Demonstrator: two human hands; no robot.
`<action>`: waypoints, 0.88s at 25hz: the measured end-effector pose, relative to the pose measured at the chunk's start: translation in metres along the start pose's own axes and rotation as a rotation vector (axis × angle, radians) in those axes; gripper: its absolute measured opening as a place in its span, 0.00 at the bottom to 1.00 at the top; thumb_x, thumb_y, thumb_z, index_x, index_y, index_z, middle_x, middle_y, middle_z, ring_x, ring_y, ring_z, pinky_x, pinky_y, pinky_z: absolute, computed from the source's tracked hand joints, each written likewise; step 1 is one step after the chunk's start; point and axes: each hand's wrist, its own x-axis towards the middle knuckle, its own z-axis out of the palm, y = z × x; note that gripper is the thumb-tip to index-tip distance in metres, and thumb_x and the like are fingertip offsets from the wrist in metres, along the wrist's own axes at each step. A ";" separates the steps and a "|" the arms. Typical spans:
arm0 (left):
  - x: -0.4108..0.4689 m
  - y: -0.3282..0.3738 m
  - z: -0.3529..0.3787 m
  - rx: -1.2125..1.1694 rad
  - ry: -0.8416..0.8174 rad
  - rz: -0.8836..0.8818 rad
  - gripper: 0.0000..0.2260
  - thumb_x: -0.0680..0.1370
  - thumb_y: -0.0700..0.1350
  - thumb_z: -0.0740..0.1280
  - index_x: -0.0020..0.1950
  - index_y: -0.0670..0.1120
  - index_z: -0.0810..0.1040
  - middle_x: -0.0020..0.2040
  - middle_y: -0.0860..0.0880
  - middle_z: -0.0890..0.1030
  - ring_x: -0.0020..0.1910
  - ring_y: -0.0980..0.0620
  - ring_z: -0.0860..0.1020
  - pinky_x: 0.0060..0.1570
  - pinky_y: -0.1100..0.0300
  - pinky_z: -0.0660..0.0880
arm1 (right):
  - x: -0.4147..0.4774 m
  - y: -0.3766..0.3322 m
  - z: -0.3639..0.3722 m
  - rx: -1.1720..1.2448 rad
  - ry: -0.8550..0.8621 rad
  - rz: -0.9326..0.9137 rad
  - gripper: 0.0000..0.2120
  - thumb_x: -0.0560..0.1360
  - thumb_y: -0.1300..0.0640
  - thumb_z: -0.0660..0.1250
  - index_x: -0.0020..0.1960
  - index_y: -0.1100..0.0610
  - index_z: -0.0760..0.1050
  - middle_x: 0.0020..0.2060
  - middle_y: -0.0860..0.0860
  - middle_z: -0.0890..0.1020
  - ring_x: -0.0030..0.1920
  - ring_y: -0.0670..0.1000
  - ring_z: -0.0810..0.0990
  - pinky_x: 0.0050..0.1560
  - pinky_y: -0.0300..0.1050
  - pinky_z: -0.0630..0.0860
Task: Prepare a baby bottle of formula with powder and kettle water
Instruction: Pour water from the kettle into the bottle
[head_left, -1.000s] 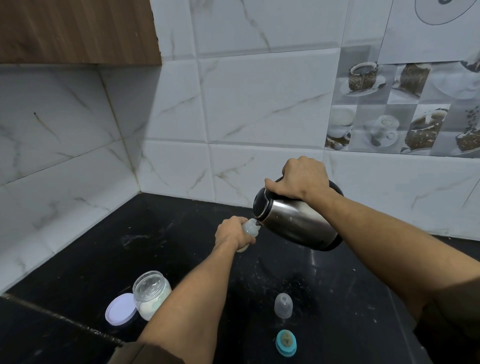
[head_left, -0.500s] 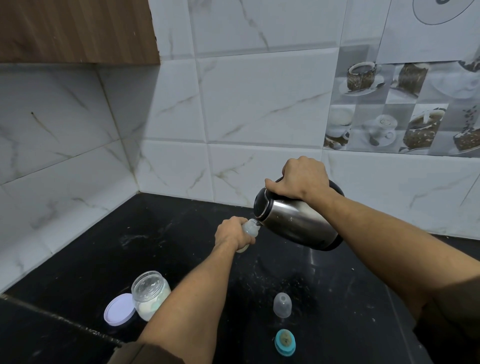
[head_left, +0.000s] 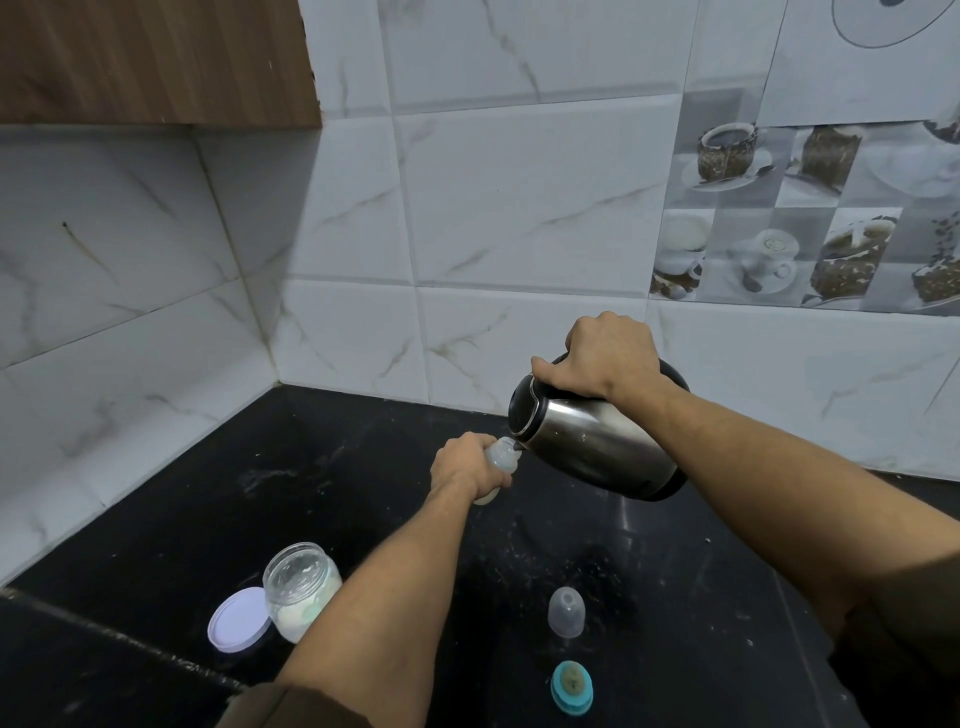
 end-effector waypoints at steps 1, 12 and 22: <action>0.000 0.000 0.000 0.002 -0.002 0.001 0.22 0.71 0.50 0.81 0.64 0.55 0.81 0.56 0.50 0.85 0.58 0.48 0.81 0.59 0.48 0.79 | 0.000 0.000 0.001 -0.002 0.000 -0.001 0.29 0.71 0.31 0.64 0.31 0.57 0.76 0.27 0.51 0.75 0.29 0.53 0.72 0.33 0.44 0.66; 0.002 -0.001 0.001 -0.004 0.001 -0.002 0.21 0.71 0.50 0.81 0.63 0.56 0.82 0.55 0.51 0.85 0.56 0.49 0.81 0.58 0.49 0.79 | 0.002 0.001 0.004 0.003 0.004 -0.011 0.29 0.70 0.31 0.64 0.31 0.57 0.76 0.27 0.51 0.75 0.32 0.55 0.75 0.35 0.44 0.69; 0.001 -0.001 0.002 -0.001 0.000 0.001 0.22 0.71 0.50 0.81 0.63 0.57 0.82 0.56 0.51 0.85 0.57 0.49 0.81 0.60 0.47 0.79 | 0.001 0.002 0.004 0.001 -0.004 -0.005 0.28 0.70 0.31 0.64 0.31 0.57 0.76 0.27 0.51 0.75 0.32 0.56 0.76 0.35 0.44 0.69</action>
